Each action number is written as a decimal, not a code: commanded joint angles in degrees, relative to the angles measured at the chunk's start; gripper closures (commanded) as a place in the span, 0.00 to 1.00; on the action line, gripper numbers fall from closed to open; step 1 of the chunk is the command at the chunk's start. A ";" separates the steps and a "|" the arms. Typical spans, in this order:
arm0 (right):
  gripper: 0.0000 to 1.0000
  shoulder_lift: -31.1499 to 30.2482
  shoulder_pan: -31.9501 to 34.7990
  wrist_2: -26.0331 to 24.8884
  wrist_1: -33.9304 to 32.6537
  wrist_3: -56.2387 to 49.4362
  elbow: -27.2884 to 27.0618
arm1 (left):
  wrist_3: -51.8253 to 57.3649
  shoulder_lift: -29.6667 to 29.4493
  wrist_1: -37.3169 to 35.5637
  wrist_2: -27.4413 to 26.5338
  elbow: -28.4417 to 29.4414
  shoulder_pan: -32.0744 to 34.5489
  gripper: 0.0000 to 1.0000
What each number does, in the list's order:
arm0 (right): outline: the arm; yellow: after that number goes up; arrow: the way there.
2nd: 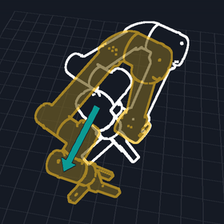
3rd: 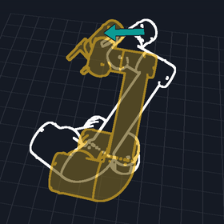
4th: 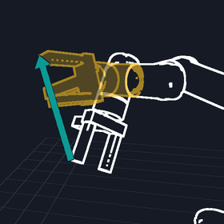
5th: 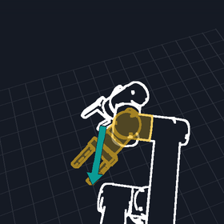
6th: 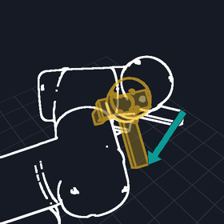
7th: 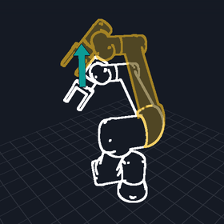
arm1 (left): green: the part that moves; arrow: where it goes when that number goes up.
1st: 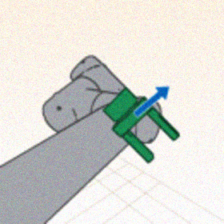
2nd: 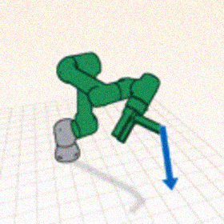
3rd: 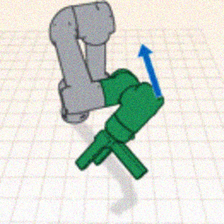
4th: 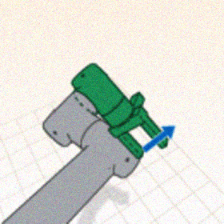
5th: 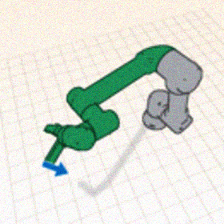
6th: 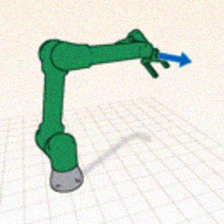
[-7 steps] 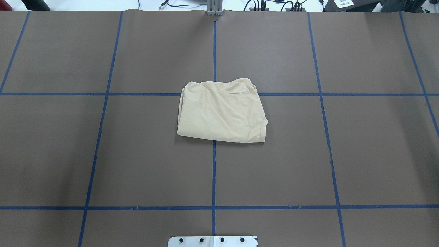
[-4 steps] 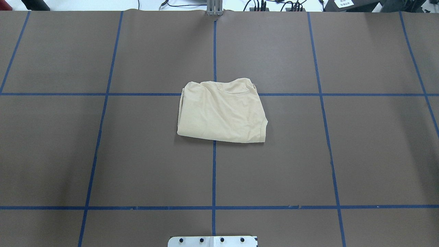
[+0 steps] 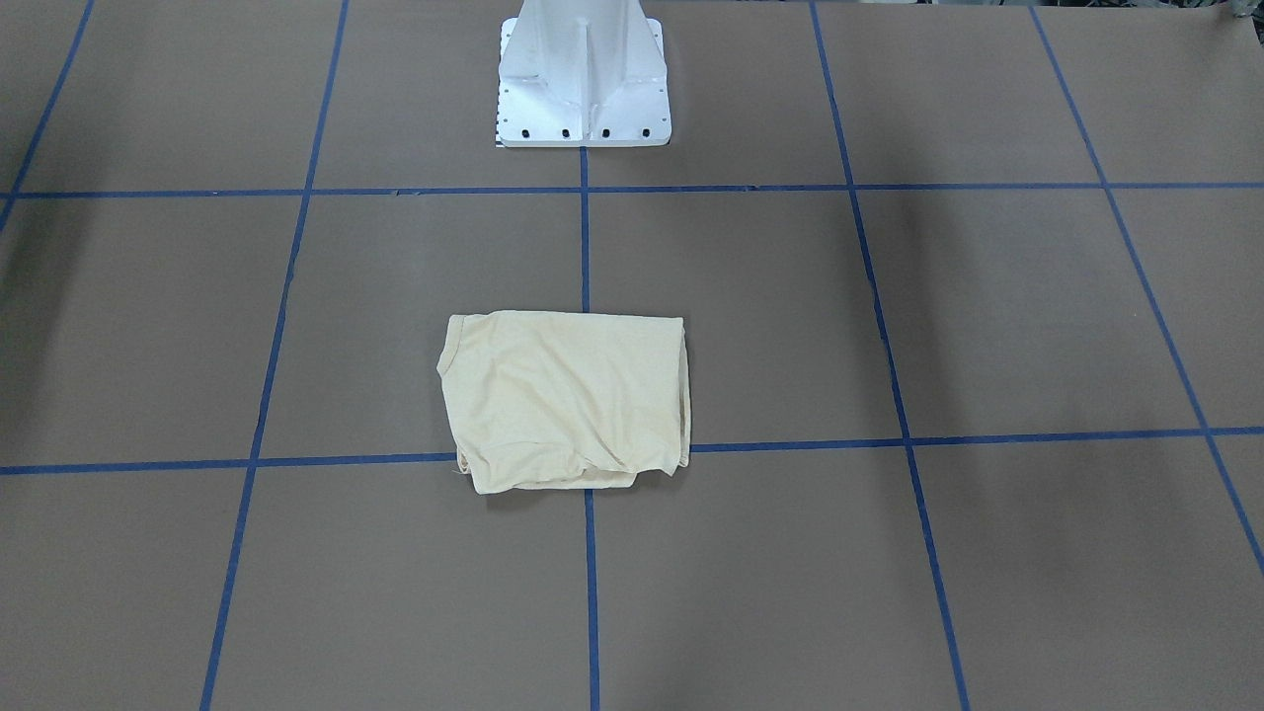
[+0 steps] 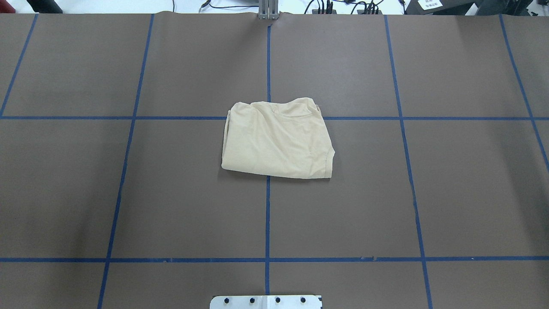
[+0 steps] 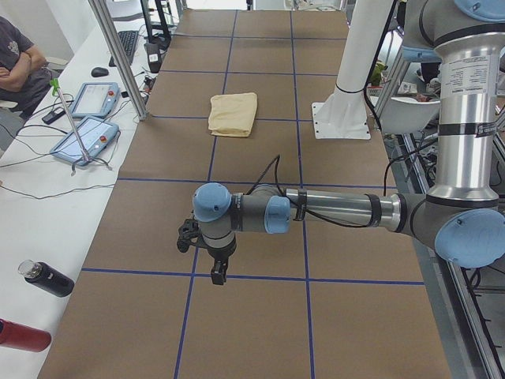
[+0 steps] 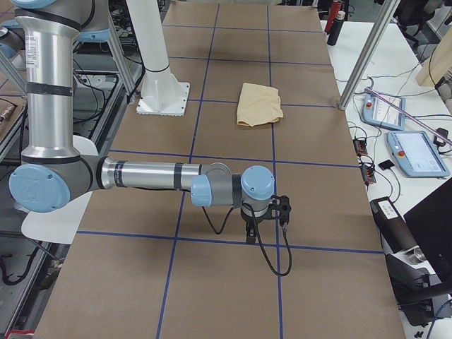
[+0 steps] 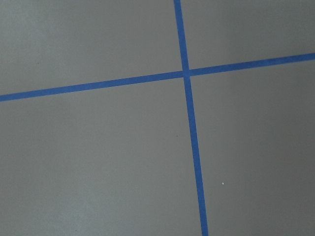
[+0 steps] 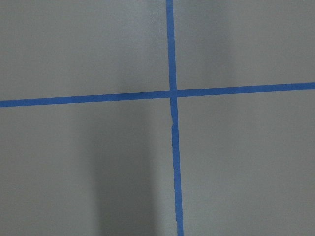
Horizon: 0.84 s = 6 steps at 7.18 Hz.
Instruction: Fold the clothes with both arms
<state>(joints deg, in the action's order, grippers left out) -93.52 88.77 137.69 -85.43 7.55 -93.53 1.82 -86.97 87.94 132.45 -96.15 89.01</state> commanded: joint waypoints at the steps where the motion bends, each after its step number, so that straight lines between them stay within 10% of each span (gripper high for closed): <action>1: 0.00 0.00 0.00 0.03 0.00 0.01 -0.08 | -2.69 -0.04 0.04 0.26 0.08 0.02 0.00; 6: 0.00 0.09 0.00 0.03 0.00 -0.34 -0.08 | -3.05 -0.39 0.31 2.46 -0.53 0.02 0.00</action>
<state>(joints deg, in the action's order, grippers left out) -93.46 88.77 137.72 -85.43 7.32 -93.60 -1.34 -87.30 88.19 134.58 -96.66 89.03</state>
